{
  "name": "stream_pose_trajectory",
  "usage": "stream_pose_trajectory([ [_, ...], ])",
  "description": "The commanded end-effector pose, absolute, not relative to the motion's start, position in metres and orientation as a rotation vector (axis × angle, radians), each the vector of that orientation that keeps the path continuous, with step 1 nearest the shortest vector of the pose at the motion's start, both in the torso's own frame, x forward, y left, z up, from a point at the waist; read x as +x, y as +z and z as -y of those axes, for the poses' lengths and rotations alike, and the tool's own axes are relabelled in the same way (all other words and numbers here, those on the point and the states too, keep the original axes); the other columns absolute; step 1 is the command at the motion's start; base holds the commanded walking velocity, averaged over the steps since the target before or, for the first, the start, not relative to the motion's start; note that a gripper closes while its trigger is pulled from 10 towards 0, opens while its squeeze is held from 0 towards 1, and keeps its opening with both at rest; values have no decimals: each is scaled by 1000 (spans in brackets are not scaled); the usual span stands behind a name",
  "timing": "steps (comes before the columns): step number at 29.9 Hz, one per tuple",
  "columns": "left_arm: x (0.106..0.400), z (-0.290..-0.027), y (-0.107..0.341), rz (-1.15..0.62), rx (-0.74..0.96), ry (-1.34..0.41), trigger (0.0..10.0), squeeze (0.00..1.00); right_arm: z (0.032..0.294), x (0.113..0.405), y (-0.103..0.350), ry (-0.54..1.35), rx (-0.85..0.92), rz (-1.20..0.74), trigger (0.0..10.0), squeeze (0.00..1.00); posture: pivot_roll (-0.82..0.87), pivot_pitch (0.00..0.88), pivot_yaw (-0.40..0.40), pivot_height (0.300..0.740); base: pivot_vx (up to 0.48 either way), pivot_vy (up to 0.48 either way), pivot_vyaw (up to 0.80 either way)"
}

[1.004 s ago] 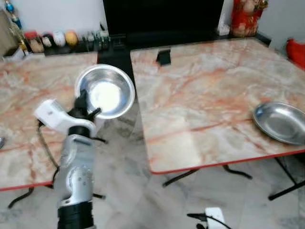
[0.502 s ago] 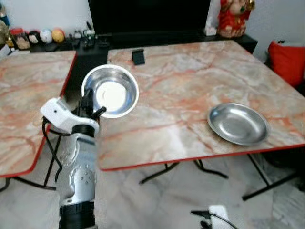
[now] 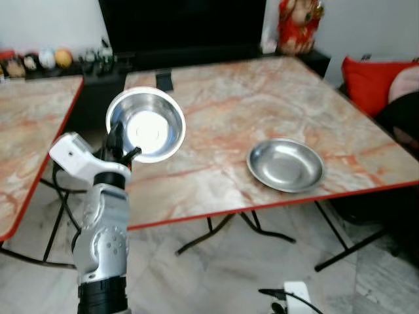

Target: Setting the table

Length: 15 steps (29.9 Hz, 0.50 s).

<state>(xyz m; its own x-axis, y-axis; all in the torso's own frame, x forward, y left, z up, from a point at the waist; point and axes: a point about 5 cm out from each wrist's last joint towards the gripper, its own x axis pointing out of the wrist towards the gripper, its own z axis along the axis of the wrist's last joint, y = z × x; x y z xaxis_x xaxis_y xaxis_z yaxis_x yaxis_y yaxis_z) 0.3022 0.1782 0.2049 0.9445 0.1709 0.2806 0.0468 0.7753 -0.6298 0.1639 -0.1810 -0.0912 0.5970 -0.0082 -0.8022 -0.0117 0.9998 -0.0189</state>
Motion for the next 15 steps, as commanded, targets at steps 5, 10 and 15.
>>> stream_pose_trajectory([
  [5,301,-183,205,336,-674,86,10000,0,175,163,-92,11,-9,-933,10000,0,-43,0,11,740,0,-480,0],
  [10,302,-182,204,333,-671,84,10000,0,175,162,-92,13,-11,-933,10000,0,-46,0,12,740,0,-475,0],
  [15,302,-184,204,334,-667,89,10000,0,175,162,-92,14,-12,-931,10000,0,-46,0,9,740,0,-475,0],
])
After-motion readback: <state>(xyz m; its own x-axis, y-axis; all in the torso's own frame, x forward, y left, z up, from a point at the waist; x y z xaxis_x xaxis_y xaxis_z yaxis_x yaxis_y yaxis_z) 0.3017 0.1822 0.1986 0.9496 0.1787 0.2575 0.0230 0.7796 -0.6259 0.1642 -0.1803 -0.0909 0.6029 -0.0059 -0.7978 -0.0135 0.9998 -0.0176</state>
